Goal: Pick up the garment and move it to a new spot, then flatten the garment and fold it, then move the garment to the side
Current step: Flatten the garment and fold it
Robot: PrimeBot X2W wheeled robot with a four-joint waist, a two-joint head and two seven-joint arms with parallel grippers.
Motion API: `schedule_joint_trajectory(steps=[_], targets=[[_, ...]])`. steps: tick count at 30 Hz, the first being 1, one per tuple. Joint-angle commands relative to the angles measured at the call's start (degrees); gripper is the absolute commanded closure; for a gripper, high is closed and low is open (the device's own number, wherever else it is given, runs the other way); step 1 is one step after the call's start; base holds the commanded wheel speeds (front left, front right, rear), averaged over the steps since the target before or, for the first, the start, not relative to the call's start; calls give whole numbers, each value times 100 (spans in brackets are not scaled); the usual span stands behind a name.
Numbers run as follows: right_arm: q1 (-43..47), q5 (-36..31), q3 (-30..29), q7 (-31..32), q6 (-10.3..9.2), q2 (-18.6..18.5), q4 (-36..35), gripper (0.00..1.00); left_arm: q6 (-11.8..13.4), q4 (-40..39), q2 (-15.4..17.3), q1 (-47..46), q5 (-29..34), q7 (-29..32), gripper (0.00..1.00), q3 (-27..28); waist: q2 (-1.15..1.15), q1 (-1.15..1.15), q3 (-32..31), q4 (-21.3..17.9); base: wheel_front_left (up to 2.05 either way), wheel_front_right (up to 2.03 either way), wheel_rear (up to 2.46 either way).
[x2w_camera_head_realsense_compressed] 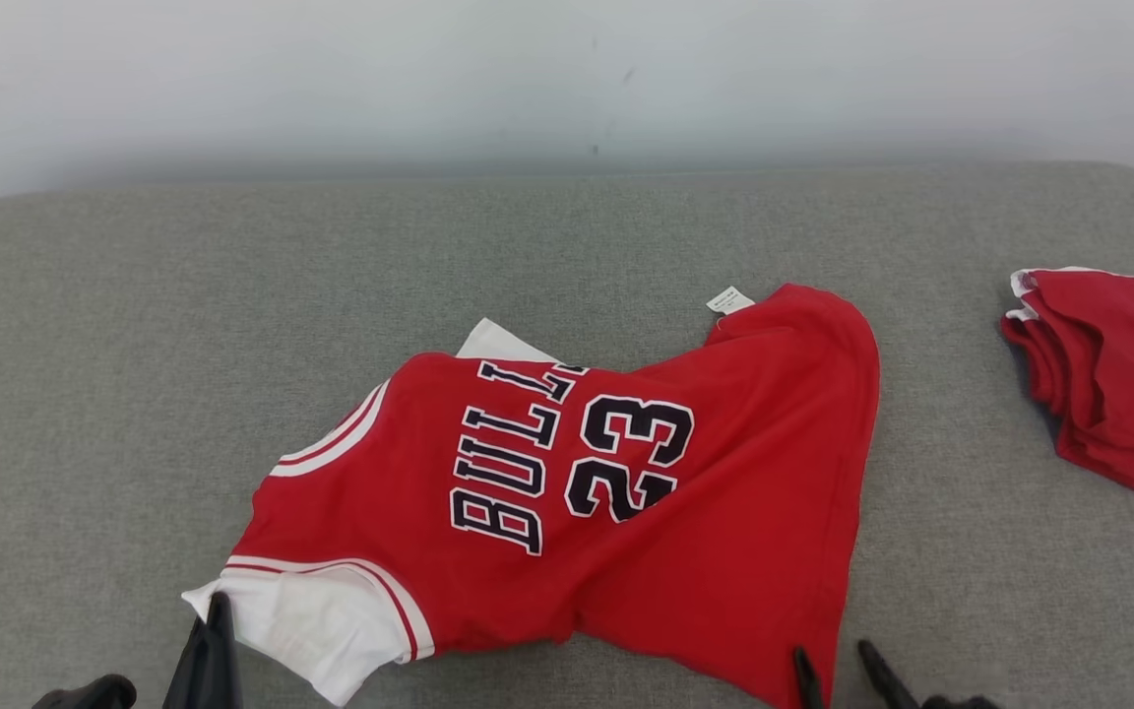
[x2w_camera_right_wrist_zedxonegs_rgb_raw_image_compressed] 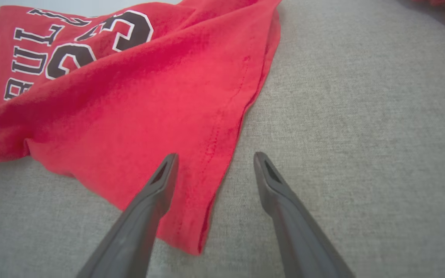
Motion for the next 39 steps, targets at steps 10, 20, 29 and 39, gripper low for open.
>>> schedule_joint_trajectory(steps=[10, 20, 29, 39], targets=[[456, 232, 597, -5, -17, -4, 50, 21, 62, -65, 21, 114, -24, -95, 100, 101, 0, 0, -1, -80, 0, 0, 0], [266, 233, 597, -4, -17, -130, 240, 100, 12, -20, 3, 52, -92, -126, 100, 101, 0, 0, -90, -121, 0, 0, 0], [209, 240, 281, -16, -16, -682, -1309, 100, -414, -456, -139, -380, -828, -320, 100, 463, 0, 0, -488, -316, 0, 0, 0], [-1337, 1495, 289, 612, -17, -2087, -2070, 100, -820, -456, 107, -2324, -1668, 337, 100, 781, 0, 0, -1003, -465, 0, 0, 0]])
